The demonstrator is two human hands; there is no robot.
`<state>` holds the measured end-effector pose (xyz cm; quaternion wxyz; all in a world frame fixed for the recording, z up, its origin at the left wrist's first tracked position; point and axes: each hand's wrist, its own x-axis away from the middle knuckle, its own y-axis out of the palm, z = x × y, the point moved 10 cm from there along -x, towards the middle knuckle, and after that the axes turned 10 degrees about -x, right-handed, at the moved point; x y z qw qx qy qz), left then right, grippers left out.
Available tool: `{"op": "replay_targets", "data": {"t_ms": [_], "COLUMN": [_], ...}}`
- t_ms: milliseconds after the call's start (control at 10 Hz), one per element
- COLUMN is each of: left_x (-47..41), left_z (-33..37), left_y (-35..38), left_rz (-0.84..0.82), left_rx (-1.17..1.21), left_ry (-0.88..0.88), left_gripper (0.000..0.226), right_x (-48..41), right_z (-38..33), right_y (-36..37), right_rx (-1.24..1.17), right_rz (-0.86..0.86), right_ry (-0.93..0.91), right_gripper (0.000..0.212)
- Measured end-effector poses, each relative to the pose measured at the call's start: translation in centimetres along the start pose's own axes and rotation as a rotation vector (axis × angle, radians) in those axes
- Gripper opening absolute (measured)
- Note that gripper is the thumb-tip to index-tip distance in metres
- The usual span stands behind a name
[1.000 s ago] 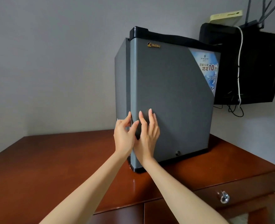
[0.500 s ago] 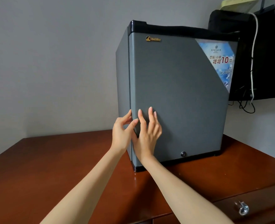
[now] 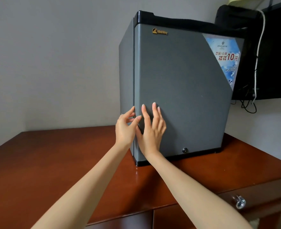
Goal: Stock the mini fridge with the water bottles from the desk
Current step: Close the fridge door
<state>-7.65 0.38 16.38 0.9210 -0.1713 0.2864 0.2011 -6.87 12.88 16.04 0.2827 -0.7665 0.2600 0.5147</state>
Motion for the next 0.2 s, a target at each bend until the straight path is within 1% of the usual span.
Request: {"op": "replay_targets", "data": {"t_ms": [100, 200], "left_x": [1.6, 3.7], "left_z": [-1.0, -2.7], "left_y": [0.0, -0.9], "left_rz": [-0.041, -0.044], "left_rx": [-0.070, -0.113], "left_ry": [-0.036, -0.088], "left_gripper": [0.046, 0.041], "right_x": [0.6, 3.2], "right_z": [-0.2, 0.0], "right_y": [-0.4, 0.0], "right_rx": [-0.026, -0.089], "right_rz": [-0.077, -0.191], "right_ry": [0.009, 0.013], "right_gripper": [0.060, 0.066]}}
